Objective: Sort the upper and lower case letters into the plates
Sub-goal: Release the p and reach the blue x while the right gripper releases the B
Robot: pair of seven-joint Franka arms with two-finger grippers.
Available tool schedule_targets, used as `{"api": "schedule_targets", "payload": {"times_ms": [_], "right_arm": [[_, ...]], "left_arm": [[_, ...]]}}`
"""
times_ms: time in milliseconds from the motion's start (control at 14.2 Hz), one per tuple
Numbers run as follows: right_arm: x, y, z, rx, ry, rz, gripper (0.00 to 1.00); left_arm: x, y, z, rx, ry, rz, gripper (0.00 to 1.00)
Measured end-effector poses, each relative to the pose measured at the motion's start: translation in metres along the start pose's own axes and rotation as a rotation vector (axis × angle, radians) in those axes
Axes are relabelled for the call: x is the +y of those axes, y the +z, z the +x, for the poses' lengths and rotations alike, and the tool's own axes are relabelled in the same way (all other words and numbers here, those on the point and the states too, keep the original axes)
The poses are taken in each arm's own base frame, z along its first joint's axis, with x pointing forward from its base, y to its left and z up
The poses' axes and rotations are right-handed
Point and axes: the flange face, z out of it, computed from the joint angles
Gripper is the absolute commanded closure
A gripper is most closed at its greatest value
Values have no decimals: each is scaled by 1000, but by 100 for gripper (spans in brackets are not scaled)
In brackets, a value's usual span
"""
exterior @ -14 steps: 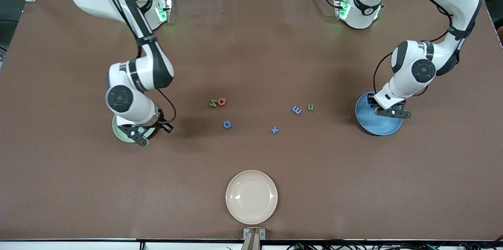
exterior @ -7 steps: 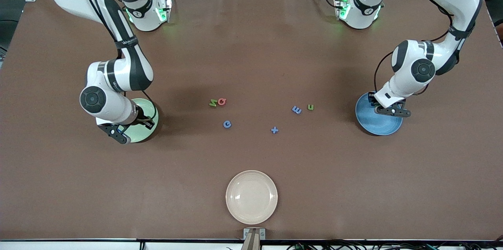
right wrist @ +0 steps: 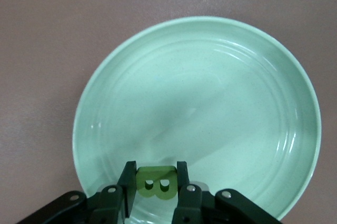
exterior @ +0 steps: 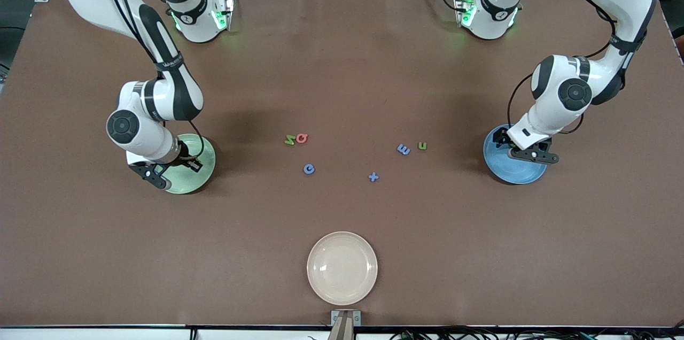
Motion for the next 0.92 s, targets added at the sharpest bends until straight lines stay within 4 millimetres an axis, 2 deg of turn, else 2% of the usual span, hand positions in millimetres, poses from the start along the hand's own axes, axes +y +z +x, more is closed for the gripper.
{"api": "schedule_targets", "payload": {"times_ms": [141, 211, 352, 493, 634, 704, 774, 915], "right_arm": [[2, 4, -3, 0, -1, -1, 90], [2, 5, -4, -1, -1, -2, 85], [3, 5, -4, -2, -1, -2, 78], [3, 5, -4, -3, -1, -3, 65], [3, 5, -4, -3, -2, -3, 33], [3, 6, -4, -3, -2, -3, 10], [3, 6, -4, -4, -3, -3, 0], [3, 6, -5, -4, -5, -4, 0]], "left_arm": [[30, -18, 18, 27, -42, -9, 1], [48, -28, 27, 31, -72, -14, 1], [88, -46, 43, 28, -136, -23, 1], [135, -54, 58, 17, -207, -35, 1], [185, -52, 73, 11, -307, -66, 1], [208, -49, 80, 3, -366, -84, 1], [228, -45, 87, -6, -430, -101, 1], [266, -33, 99, -34, -562, -130, 1]]}}
